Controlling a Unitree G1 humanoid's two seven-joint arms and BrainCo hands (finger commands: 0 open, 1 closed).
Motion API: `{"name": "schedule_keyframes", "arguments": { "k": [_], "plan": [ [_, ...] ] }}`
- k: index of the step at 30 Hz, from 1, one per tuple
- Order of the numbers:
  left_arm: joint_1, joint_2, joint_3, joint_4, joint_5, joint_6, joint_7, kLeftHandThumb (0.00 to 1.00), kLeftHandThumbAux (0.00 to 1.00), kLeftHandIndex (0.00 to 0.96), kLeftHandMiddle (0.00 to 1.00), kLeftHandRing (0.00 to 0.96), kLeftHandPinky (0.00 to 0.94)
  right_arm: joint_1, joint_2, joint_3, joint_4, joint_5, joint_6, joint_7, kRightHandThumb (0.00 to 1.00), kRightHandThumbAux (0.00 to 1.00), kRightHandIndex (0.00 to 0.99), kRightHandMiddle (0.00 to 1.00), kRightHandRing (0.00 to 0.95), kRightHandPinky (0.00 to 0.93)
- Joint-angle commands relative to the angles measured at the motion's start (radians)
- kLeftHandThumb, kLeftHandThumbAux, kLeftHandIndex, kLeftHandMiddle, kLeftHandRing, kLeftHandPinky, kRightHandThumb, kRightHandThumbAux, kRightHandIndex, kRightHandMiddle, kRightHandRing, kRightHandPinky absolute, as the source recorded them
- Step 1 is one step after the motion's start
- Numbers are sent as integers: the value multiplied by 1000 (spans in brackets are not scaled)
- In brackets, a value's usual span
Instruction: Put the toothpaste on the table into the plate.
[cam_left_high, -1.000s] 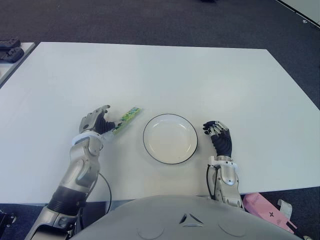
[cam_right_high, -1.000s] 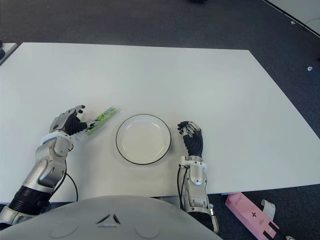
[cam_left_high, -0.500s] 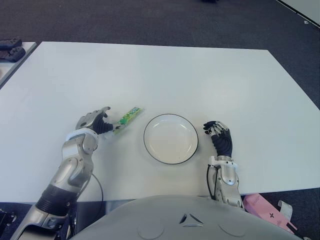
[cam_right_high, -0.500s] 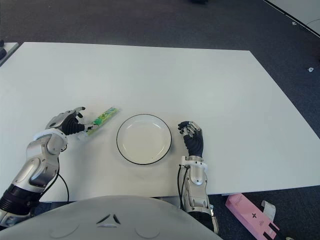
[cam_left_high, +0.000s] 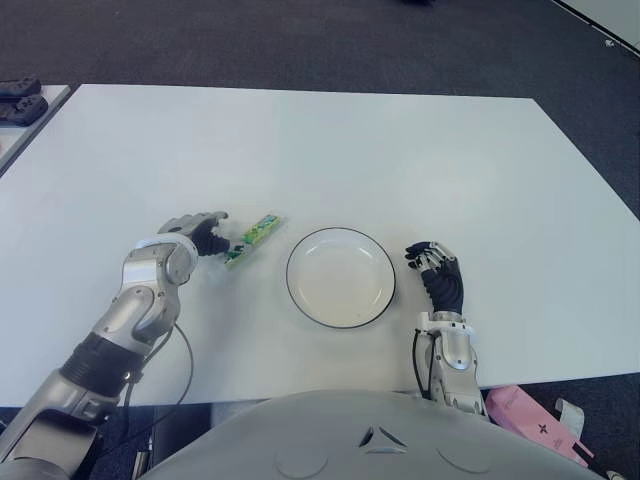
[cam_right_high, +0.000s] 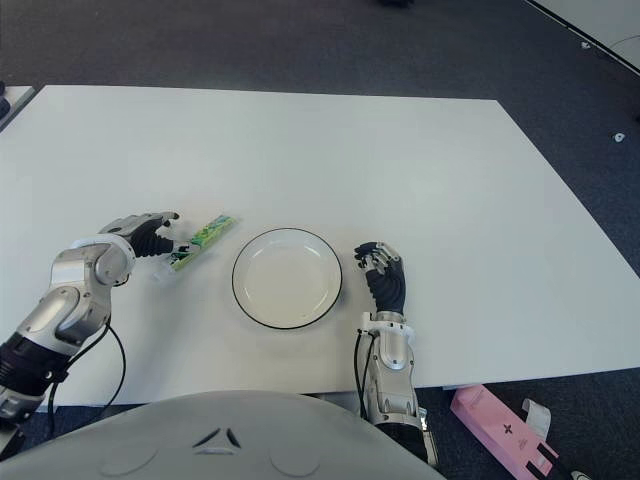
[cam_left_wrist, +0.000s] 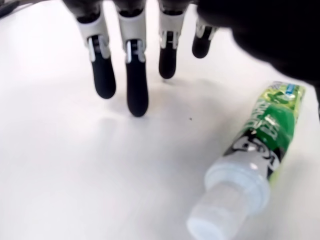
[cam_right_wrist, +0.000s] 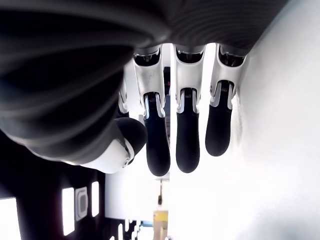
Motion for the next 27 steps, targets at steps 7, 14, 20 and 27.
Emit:
{"name": "schedule_keyframes", "arguments": {
  "k": [7, 14, 20, 27],
  "plan": [
    [-7, 8, -84, 52, -34, -58, -138, 0, 260, 117, 224, 222, 360, 9, 5, 6, 8, -13, 6, -9, 706, 726, 426, 477, 458, 458],
    [-26, -36, -147, 60, 10, -50, -133, 0, 256, 104, 248, 260, 410, 15, 6, 8, 4, -15, 4, -11, 706, 726, 427, 475, 454, 446],
    [-34, -91, -198, 73, 78, -29, -101, 21, 244, 83, 247, 261, 331, 20, 8, 8, -1, -20, 9, -20, 706, 726, 426, 472, 452, 452],
    [-17, -132, -225, 81, 154, -12, -58, 42, 236, 45, 200, 176, 182, 27, 11, 11, -7, -19, 13, -26, 705, 726, 426, 476, 462, 468]
  ]
}}
